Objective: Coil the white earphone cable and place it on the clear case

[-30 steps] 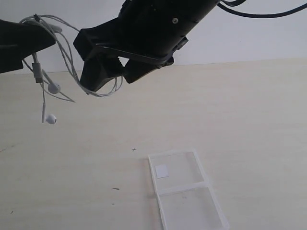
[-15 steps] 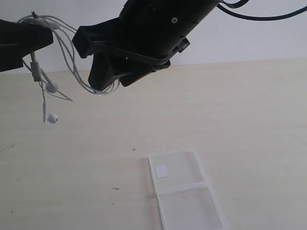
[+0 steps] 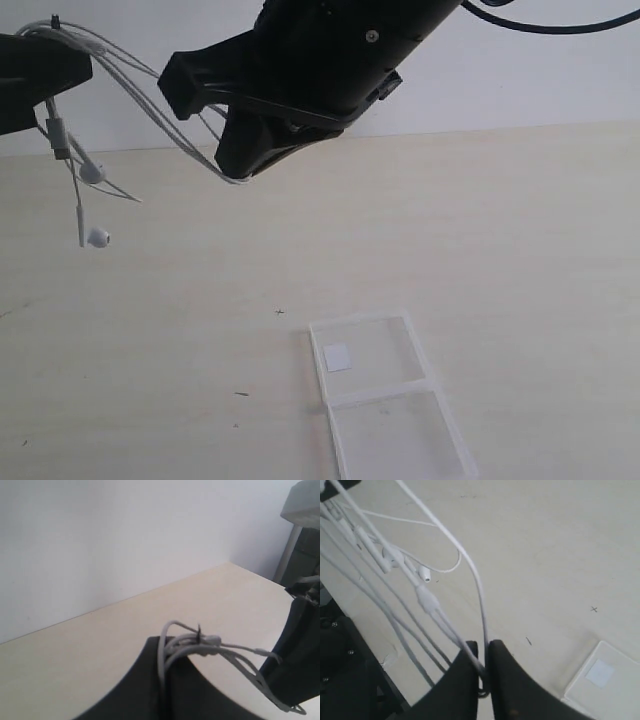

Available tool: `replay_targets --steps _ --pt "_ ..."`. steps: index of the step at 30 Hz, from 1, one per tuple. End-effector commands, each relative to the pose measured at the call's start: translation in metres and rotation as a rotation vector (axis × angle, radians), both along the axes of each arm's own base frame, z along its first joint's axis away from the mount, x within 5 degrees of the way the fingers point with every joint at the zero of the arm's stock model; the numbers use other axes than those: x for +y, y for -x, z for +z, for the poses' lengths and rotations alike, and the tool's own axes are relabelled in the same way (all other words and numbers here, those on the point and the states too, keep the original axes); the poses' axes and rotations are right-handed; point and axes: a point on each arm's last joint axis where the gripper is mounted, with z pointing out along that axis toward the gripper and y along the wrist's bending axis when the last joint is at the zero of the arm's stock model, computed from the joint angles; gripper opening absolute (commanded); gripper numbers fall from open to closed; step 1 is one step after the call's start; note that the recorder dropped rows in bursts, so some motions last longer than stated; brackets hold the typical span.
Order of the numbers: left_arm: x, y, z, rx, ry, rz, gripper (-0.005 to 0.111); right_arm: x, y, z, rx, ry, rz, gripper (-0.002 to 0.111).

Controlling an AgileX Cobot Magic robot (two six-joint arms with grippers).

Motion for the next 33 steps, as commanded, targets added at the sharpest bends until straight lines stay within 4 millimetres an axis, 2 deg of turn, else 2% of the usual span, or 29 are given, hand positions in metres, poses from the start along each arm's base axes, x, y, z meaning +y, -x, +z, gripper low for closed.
replay_targets --steps 1,8,10,17,25,33 --pt "0.001 0.001 0.004 -0.006 0.024 0.011 0.000 -0.004 0.001 0.000 -0.010 0.014 0.022 0.023" --pt "0.002 0.000 0.004 -0.002 0.029 0.024 0.000 -0.004 0.001 0.000 -0.008 0.011 0.019 0.071" --pt "0.002 0.000 0.004 -0.002 0.028 0.029 0.000 -0.004 0.002 0.000 -0.002 0.013 0.022 0.077" --pt "0.005 -0.001 0.004 0.001 0.030 0.059 0.000 -0.003 0.000 0.003 -0.029 -0.006 0.010 0.078" --pt "0.006 -0.002 0.002 -0.015 -0.037 0.062 0.000 -0.011 0.004 0.025 -0.143 -0.064 -0.019 0.078" --pt "0.006 -0.001 0.002 -0.016 -0.044 0.060 0.000 -0.019 0.008 0.035 -0.214 -0.048 -0.003 0.078"
